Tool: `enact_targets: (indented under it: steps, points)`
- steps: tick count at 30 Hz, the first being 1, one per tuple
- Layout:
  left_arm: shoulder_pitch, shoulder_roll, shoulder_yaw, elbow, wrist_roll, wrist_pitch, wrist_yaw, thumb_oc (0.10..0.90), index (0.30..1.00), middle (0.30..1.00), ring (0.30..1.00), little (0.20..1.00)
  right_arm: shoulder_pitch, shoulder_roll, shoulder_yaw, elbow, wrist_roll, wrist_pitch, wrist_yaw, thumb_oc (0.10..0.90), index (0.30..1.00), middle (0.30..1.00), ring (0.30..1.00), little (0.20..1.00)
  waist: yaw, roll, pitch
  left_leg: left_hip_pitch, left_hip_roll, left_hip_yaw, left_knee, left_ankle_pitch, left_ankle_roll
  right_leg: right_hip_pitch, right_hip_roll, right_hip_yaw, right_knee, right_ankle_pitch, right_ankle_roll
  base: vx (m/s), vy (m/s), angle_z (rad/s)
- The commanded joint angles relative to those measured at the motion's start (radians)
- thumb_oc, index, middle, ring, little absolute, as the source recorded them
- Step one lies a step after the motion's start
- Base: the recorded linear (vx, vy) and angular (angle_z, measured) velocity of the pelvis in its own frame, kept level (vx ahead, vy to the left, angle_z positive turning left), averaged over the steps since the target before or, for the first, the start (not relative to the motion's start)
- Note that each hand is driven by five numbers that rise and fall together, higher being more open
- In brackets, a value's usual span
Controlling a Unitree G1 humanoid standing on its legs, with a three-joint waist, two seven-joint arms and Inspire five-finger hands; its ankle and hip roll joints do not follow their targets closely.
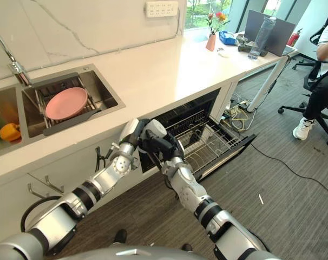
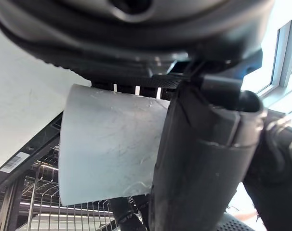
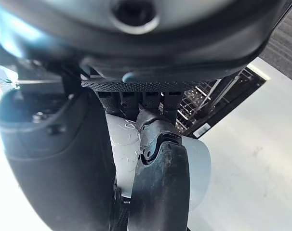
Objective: Place the dishes in the dishwasher.
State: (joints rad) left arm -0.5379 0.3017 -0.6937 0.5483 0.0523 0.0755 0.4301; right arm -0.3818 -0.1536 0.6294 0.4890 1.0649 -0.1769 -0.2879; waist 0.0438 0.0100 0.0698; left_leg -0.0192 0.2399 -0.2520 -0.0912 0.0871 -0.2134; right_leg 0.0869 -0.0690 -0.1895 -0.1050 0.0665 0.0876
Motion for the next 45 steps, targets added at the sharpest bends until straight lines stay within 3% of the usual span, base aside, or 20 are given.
enact_targets:
  steps: [1,2,3,10,12,13,16,19,25,31,35,36,39,41,45]
  points:
    - [-0.292,-0.210,-0.137,0.025,-0.013,-0.165,-0.023,0.400,0.300,0.300,0.300,0.300,-0.206,0.177,-0.056,-0.152,-0.009,-0.102,0.072,0.400,0.300,0.300,0.300,0.300,0.015,0.058,-0.009,0.073,-0.026,0.023,0.004,-0.098,0.040,-0.009,-0.062,0.013,0.018,-0.042,0.074,0.00,0.000,0.00]
    - [-0.291,-0.212,-0.138,0.029,-0.016,-0.163,-0.024,0.409,0.314,0.314,0.314,0.314,-0.203,0.174,-0.067,-0.158,-0.012,-0.108,0.061,0.400,0.300,0.300,0.300,0.300,0.014,0.059,-0.010,0.074,-0.025,0.023,0.004,-0.099,0.040,-0.007,-0.062,0.012,0.018,-0.042,0.074,0.00,0.000,0.00]
    - [-0.288,-0.214,-0.141,0.033,-0.020,-0.162,-0.028,0.800,0.900,0.900,0.900,0.900,-0.201,0.170,-0.081,-0.166,-0.017,-0.115,0.048,0.400,0.300,0.300,0.300,0.300,0.012,0.061,-0.012,0.076,-0.024,0.022,0.004,-0.099,0.040,-0.006,-0.062,0.011,0.018,-0.043,0.074,0.00,0.000,0.00]
    - [-0.245,-0.190,-0.166,0.013,-0.044,-0.154,-0.110,0.800,0.900,0.900,0.900,0.900,-0.186,0.136,-0.191,-0.200,-0.052,-0.148,-0.014,0.400,0.300,0.300,0.300,0.300,0.003,0.070,-0.022,0.076,-0.027,0.016,0.004,-0.090,0.041,-0.006,-0.066,0.005,0.018,-0.040,0.075,0.00,0.000,0.00]
    - [-0.150,-0.082,-0.138,-0.146,-0.074,-0.159,-0.180,0.800,0.900,0.900,0.900,0.900,-0.173,0.106,-0.315,-0.211,-0.107,-0.187,-0.081,0.400,0.300,0.300,0.300,0.300,0.019,0.080,-0.028,0.077,-0.022,0.010,0.004,-0.088,0.041,-0.002,-0.066,-0.013,0.018,-0.051,0.077,0.00,0.000,0.00]
    - [-0.150,-0.082,-0.138,-0.146,-0.074,-0.159,-0.180,0.800,0.900,0.900,0.900,0.900,-0.173,0.106,-0.315,-0.211,-0.107,-0.187,-0.081,0.400,0.300,0.300,0.300,0.300,0.019,0.080,-0.028,0.077,-0.022,0.010,0.004,-0.088,0.041,-0.002,-0.066,-0.013,0.018,-0.051,0.077,0.01,-0.006,0.03]
    - [-0.034,-0.001,-0.103,-0.293,-0.120,-0.173,-0.217,0.800,0.900,0.900,0.900,0.900,-0.166,0.083,-0.393,-0.204,-0.195,-0.194,-0.142,0.400,0.300,0.300,0.300,0.300,0.036,0.081,-0.030,0.079,-0.018,0.002,0.004,-0.088,0.039,0.004,-0.066,-0.026,0.018,-0.059,0.077,0.01,-0.011,0.10]
    - [0.161,0.061,-0.045,-0.395,-0.343,-0.191,-0.297,0.800,0.900,0.900,0.900,0.900,-0.152,0.035,-0.455,-0.185,-0.290,-0.180,-0.170,0.400,0.300,0.300,0.300,0.300,0.052,0.082,-0.027,0.088,-0.009,-0.003,0.004,-0.096,0.036,0.015,-0.063,-0.041,0.018,-0.078,0.077,0.04,-0.011,0.13]
    - [0.488,0.200,0.091,-0.450,-0.543,-0.147,-0.458,0.800,0.900,0.900,0.900,0.900,-0.094,-0.061,-0.553,-0.145,-0.335,-0.155,-0.130,0.400,0.300,0.300,0.300,0.300,0.088,0.074,-0.017,0.082,-0.007,-0.023,0.004,-0.096,0.033,0.033,-0.066,-0.071,0.018,-0.085,0.078,0.02,-0.007,0.12]
    - [0.658,0.280,0.171,-0.408,-0.577,-0.103,-0.571,0.800,0.900,0.900,0.900,0.900,-0.088,-0.175,-0.530,-0.028,-0.471,-0.079,-0.064,0.400,0.300,0.300,0.300,0.300,0.120,0.061,-0.012,0.066,-0.010,-0.040,0.004,-0.092,0.032,0.040,-0.072,-0.102,0.018,-0.086,0.079,0.00,0.004,0.10]
    - [0.710,0.310,0.205,-0.362,-0.535,-0.107,-0.613,0.800,0.900,0.900,0.900,0.900,-0.110,-0.246,-0.499,0.094,-0.537,-0.052,-0.016,0.400,0.300,0.300,0.300,0.300,0.138,0.050,-0.006,0.055,-0.012,-0.049,0.004,-0.087,0.031,0.041,-0.075,-0.117,0.018,-0.086,0.081,-0.01,0.001,0.26]
    - [0.760,0.318,0.238,-0.285,-0.467,-0.114,-0.632,0.800,0.900,0.900,0.900,0.900,-0.140,-0.323,-0.465,0.192,-0.614,-0.025,0.018,0.400,0.300,0.300,0.300,0.300,0.160,0.039,0.000,0.046,-0.011,-0.052,0.004,-0.082,0.030,0.041,-0.077,-0.129,0.018,-0.086,0.085,0.00,0.014,0.30]
    - [0.789,0.303,0.266,-0.213,-0.403,-0.124,-0.626,0.800,0.900,0.900,0.900,0.900,-0.172,-0.366,-0.437,0.267,-0.661,-0.013,0.032,0.400,0.300,0.300,0.300,0.300,0.172,0.033,0.010,0.034,-0.010,-0.054,0.004,-0.077,0.029,0.035,-0.080,-0.134,0.018,-0.085,0.087,-0.01,0.014,0.11]
    - [0.812,0.278,0.301,-0.103,-0.299,-0.145,-0.596,0.800,0.900,0.900,0.900,0.900,-0.209,-0.431,-0.388,0.365,-0.758,0.007,0.042,0.400,0.300,0.300,0.300,0.300,0.194,0.022,0.033,0.013,-0.010,-0.060,0.004,-0.067,0.028,0.020,-0.082,-0.142,0.019,-0.082,0.089,-0.06,0.004,0.07]
    - [0.822,0.251,0.323,-0.042,-0.241,-0.161,-0.572,0.800,0.900,0.900,0.900,0.900,-0.221,-0.439,-0.375,0.424,-0.798,0.018,0.036,0.400,0.300,0.300,0.300,0.300,0.203,0.026,0.050,-0.003,-0.010,-0.066,0.004,-0.058,0.027,0.011,-0.085,-0.150,0.020,-0.081,0.090,-0.05,0.009,0.15]
